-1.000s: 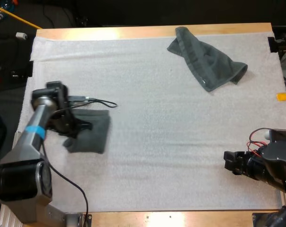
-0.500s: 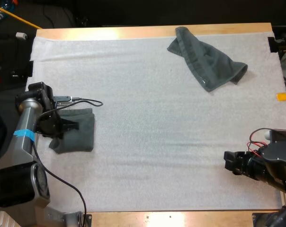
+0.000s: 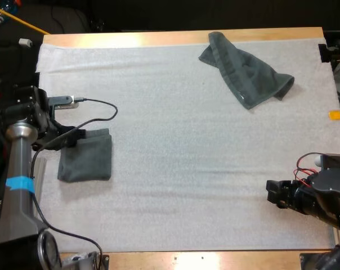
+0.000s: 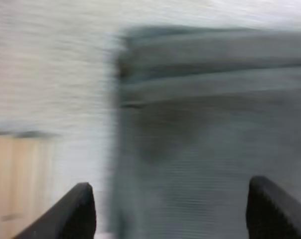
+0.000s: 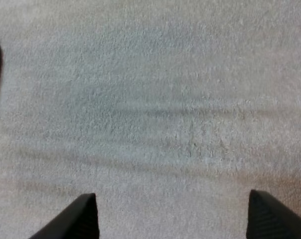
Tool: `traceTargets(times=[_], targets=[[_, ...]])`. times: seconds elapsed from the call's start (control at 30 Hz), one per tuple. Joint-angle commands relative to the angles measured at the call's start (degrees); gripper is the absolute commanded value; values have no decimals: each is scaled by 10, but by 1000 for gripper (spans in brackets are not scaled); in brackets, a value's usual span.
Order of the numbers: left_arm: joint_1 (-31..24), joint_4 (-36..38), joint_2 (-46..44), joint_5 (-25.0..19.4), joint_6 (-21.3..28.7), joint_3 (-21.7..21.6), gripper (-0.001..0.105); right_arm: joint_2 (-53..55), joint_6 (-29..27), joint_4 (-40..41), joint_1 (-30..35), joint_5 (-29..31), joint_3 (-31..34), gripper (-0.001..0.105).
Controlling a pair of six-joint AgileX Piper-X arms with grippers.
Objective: Pick towel from pile, fold and stack
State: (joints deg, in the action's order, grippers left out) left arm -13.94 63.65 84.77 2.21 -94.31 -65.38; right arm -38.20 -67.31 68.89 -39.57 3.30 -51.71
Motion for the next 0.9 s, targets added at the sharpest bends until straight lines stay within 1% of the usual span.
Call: traceTargets(times=[0.0,0.03,0.17,0.23,0.27,0.37,0.43,0.53,0.8,0.87], targets=[[2,9,-3,90,-5,-2,60,2,-8,4,-1,6,-6,61],[2,11,-3,101,-5,-2,60,2,-8,4,-1,6,-6,61],[2,10,-3,101,-5,14,60,2,-9,4,-1,6,-6,61],[2,-3,-3,100,-5,36,60,2,-9,4,-1,6,-6,61],[2,-6,-3,99,-5,41,60,2,-9,4,-1,6,-6,61],[2,-23,-3,82,-5,71,60,2,-9,4,-1,6,-6,61],[2,-36,-3,60,-5,88,60,2,-9,4,-1,6,-6,61],[2,-52,-2,48,-5,104,60,2,-9,4,-1,6,-6,61],[2,-63,47,48,-5,106,60,2,-9,4,-1,6,-6,61],[2,-66,61,33,-5,106,60,2,-9,4,-1,6,-6,61]])
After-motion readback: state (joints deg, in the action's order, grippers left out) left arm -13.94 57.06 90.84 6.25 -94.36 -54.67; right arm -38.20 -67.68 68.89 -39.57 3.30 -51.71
